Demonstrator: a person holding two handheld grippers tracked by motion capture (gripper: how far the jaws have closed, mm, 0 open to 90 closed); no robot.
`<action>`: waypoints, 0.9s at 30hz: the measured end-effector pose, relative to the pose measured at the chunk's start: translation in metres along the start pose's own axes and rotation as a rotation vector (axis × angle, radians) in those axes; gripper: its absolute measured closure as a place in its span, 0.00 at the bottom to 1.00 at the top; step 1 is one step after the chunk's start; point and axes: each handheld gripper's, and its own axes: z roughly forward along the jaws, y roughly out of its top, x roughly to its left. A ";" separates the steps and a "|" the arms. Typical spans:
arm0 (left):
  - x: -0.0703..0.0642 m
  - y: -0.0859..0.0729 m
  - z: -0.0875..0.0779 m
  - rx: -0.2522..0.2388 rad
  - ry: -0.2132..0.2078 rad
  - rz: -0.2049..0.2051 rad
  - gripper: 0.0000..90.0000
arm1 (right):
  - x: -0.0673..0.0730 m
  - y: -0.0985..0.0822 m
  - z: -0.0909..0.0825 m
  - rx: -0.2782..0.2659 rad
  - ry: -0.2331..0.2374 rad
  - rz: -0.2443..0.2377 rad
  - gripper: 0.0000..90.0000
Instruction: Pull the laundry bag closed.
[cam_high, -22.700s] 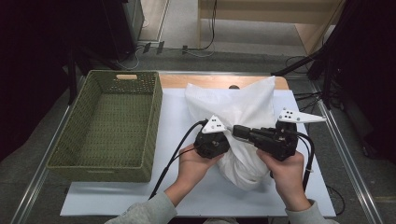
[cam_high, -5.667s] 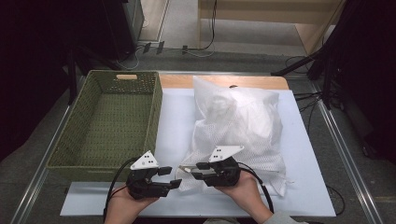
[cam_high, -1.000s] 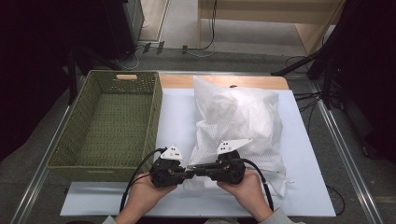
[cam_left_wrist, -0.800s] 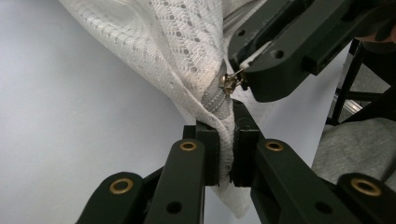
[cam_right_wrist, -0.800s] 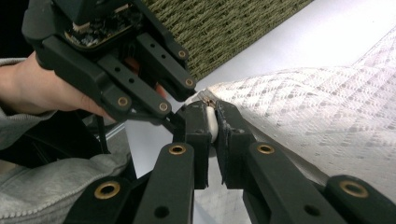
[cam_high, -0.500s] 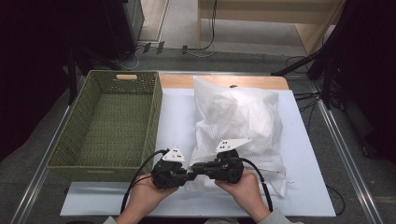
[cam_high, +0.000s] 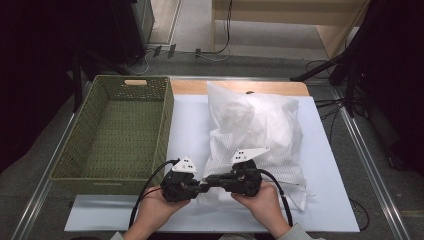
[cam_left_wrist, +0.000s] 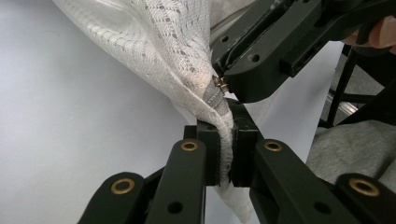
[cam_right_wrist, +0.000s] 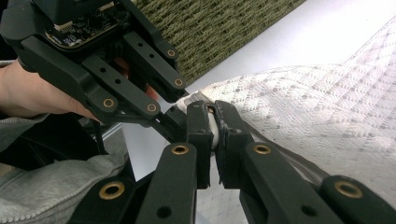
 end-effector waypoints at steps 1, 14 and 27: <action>0.000 0.000 -0.001 -0.002 -0.001 0.000 0.96 | 0.000 0.000 0.000 -0.001 -0.002 0.001 0.96; 0.001 0.003 -0.005 0.002 0.007 -0.008 0.97 | -0.002 -0.001 -0.001 0.003 -0.007 0.016 0.97; 0.006 0.002 -0.014 -0.010 0.021 -0.020 0.97 | -0.004 -0.001 -0.005 0.010 -0.036 0.017 0.97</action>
